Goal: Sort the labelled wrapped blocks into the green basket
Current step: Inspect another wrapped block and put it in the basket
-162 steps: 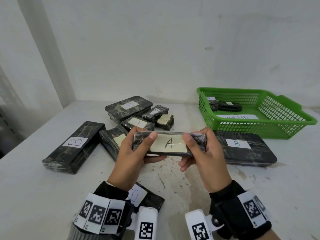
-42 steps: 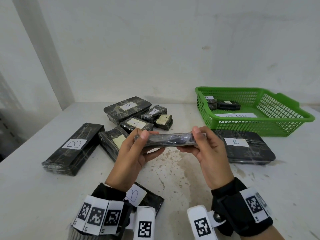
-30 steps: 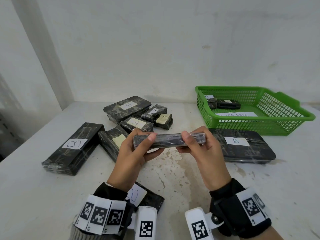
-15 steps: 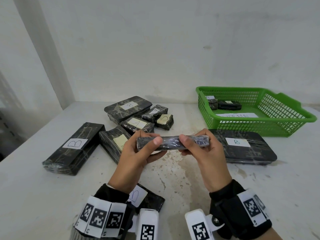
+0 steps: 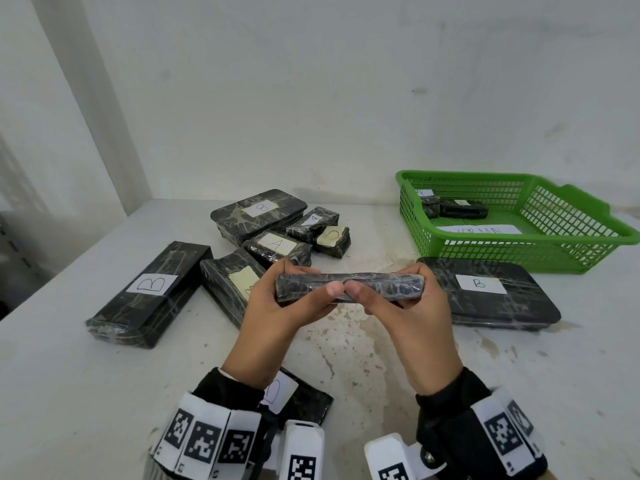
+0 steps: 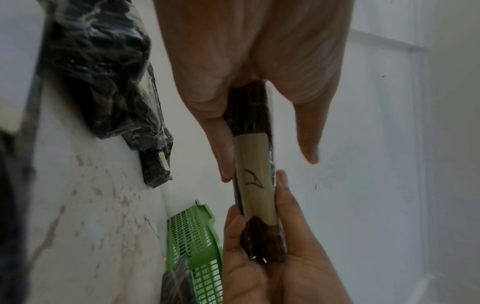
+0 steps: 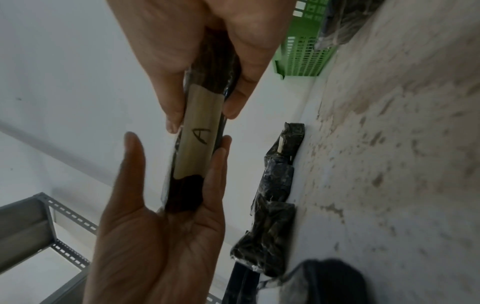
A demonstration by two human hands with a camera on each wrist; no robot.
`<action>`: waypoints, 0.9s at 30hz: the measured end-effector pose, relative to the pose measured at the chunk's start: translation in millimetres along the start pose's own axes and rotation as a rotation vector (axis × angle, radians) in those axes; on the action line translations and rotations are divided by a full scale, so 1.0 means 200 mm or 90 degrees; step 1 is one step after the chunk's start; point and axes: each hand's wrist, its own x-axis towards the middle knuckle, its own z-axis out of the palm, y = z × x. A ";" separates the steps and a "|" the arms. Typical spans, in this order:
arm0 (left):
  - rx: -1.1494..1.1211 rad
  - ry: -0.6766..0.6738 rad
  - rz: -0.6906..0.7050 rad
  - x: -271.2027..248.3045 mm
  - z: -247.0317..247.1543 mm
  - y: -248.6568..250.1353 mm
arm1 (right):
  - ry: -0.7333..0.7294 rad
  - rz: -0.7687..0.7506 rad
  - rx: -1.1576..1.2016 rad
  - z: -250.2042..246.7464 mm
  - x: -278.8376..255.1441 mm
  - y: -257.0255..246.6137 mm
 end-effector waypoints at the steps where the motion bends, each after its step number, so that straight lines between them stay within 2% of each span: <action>1: 0.001 0.003 0.003 0.00 0.00 0.00 | 0.004 -0.002 0.001 0.00 0.00 0.01; 14: -0.010 -0.025 0.037 0.00 0.00 -0.02 | -0.039 0.000 0.034 -0.02 0.04 -0.01; 18: -0.015 -0.022 0.045 0.01 -0.02 -0.01 | -0.085 0.011 0.062 -0.02 0.05 -0.01; 24: -0.042 -0.041 0.034 0.02 -0.03 -0.03 | -0.079 -0.010 0.073 -0.04 0.05 -0.02; 27: -0.040 -0.050 0.051 0.02 -0.04 -0.03 | -0.094 0.009 0.078 -0.04 0.05 -0.02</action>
